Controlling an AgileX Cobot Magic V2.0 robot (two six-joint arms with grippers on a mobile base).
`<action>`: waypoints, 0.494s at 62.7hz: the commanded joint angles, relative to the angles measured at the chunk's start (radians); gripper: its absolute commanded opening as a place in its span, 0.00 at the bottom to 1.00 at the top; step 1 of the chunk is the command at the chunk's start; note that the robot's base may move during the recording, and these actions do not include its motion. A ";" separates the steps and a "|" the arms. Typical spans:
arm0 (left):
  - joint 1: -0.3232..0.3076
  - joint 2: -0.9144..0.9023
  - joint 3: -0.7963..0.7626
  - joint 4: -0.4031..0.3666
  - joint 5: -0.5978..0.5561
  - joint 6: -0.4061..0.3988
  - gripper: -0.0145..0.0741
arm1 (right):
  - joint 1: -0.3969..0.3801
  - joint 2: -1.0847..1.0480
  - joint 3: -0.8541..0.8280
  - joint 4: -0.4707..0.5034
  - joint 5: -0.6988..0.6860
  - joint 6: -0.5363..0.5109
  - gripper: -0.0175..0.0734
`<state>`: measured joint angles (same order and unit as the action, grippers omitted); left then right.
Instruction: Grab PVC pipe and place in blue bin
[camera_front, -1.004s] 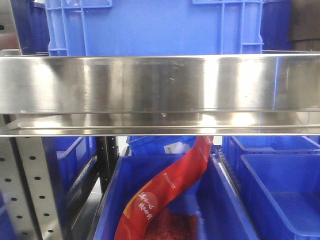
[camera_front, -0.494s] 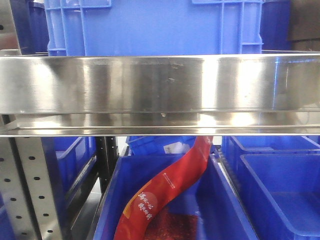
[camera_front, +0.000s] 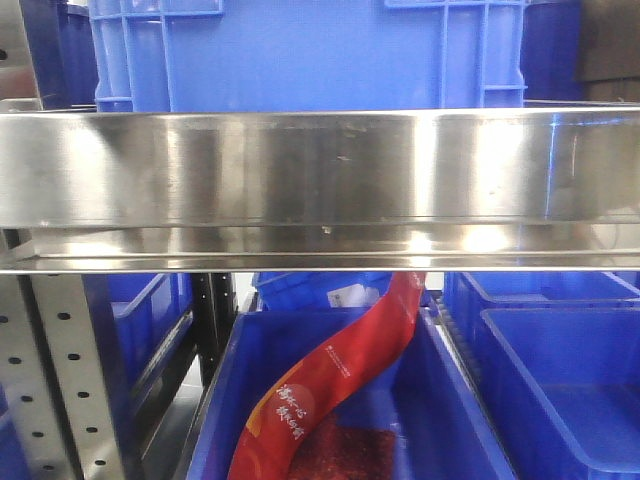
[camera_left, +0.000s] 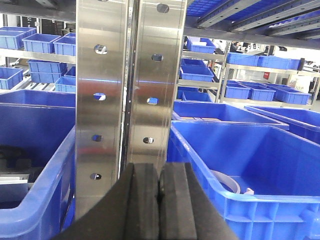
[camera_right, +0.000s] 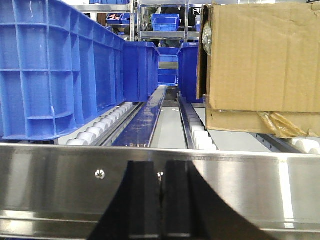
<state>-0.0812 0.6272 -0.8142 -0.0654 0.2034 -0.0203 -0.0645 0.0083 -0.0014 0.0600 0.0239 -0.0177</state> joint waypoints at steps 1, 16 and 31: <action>0.005 -0.005 0.002 0.000 -0.019 0.004 0.04 | 0.004 -0.008 0.001 0.002 -0.024 0.001 0.01; 0.005 -0.005 0.002 0.000 -0.019 0.004 0.04 | 0.004 -0.008 0.001 0.002 -0.024 0.001 0.01; 0.005 -0.005 0.006 0.003 -0.019 0.004 0.04 | 0.004 -0.008 0.001 0.002 -0.024 0.001 0.01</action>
<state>-0.0812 0.6272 -0.8142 -0.0654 0.2034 -0.0203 -0.0645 0.0083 -0.0014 0.0616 0.0239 -0.0177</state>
